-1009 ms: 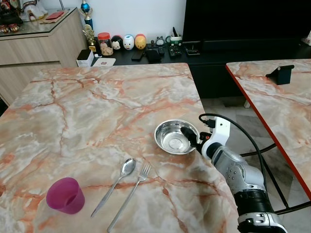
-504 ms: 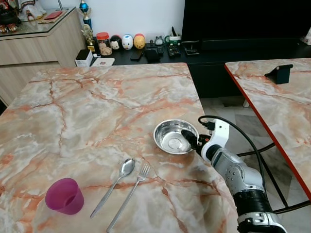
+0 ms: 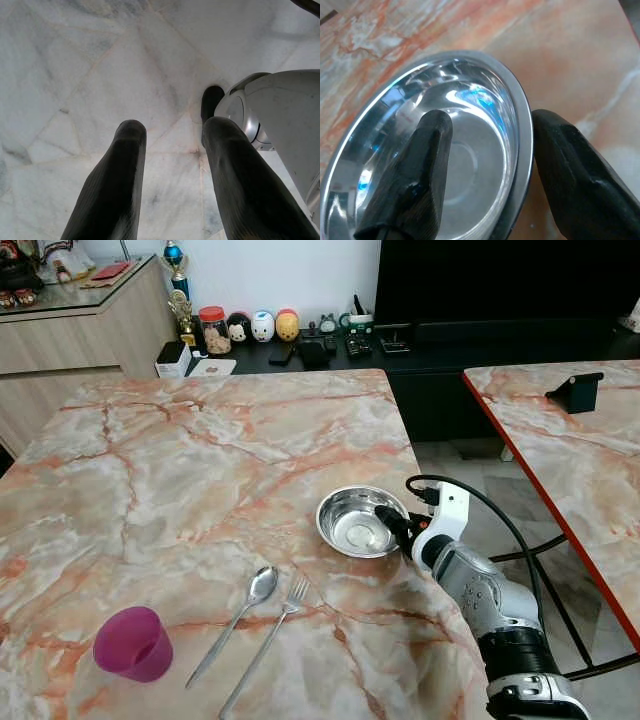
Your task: Setting the table
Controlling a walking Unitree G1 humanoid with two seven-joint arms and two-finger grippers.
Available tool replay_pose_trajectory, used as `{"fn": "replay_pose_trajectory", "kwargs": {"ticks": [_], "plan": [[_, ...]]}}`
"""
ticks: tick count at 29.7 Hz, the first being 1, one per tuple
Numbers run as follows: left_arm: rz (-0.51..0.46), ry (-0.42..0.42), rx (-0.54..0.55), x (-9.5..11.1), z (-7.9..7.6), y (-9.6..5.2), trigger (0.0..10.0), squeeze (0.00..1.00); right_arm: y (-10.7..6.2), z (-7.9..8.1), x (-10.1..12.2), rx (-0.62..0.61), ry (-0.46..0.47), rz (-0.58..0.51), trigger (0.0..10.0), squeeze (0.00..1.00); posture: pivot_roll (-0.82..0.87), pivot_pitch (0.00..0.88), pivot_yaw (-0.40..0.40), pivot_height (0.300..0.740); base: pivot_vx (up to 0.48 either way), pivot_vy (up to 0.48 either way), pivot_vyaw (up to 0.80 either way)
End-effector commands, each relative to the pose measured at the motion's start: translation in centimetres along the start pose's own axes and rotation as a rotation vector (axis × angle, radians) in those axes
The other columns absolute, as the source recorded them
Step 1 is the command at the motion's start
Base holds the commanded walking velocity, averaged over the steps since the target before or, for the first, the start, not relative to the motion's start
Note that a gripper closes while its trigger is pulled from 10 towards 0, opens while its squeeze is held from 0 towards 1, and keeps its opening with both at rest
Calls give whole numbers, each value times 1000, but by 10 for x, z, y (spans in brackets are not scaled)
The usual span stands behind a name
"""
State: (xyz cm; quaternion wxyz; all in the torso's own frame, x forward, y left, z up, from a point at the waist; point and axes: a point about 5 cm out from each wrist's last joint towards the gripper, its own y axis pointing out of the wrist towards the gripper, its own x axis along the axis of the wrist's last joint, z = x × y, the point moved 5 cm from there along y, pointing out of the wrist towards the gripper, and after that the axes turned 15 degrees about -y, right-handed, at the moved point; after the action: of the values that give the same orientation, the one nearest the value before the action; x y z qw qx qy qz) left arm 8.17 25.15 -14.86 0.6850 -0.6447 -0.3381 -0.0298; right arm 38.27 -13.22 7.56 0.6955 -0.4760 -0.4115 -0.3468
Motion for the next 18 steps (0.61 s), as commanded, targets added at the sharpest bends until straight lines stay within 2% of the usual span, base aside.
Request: {"fn": "replay_pose_trajectory", "kwargs": {"ticks": [1, 12, 13, 14, 15, 16, 18], "plan": [[21, 13, 9, -4, 6, -2, 10000, 0, 2, 4, 0, 5, -12, 11, 10000, 0, -98, 0, 42, 740, 0, 0, 0], [23, 14, 6, -4, 6, -2, 10000, 0, 3, 3, -2, -1, -12, 17, 10000, 0, -98, 0, 42, 740, 0, 0, 0], [23, 14, 6, -4, 6, -2, 10000, 0, 3, 3, -2, 1, -10, 15, 9765, 0, -98, 0, 42, 740, 0, 0, 0], [23, 15, 6, -4, 6, -2, 10000, 0, 3, 4, -2, 3, -8, 15, 2863, 0, -97, 0, 42, 740, 0, 0, 0], [23, 15, 6, -4, 6, -2, 10000, 0, 3, 4, -2, 3, -8, 15, 2863, 0, -97, 0, 42, 740, 0, 0, 0], [23, 17, 6, -4, 6, -2, 10000, 0, 4, 6, -1, 9, -7, 12, 0, 0, -98, 0, 42, 740, 0, 0, 0], [23, 19, 5, -4, 6, -2, 10000, 0, 4, 7, -1, 14, -7, 11, 0, 0, -97, 0, 42, 740, 0, 0, 0]]}}
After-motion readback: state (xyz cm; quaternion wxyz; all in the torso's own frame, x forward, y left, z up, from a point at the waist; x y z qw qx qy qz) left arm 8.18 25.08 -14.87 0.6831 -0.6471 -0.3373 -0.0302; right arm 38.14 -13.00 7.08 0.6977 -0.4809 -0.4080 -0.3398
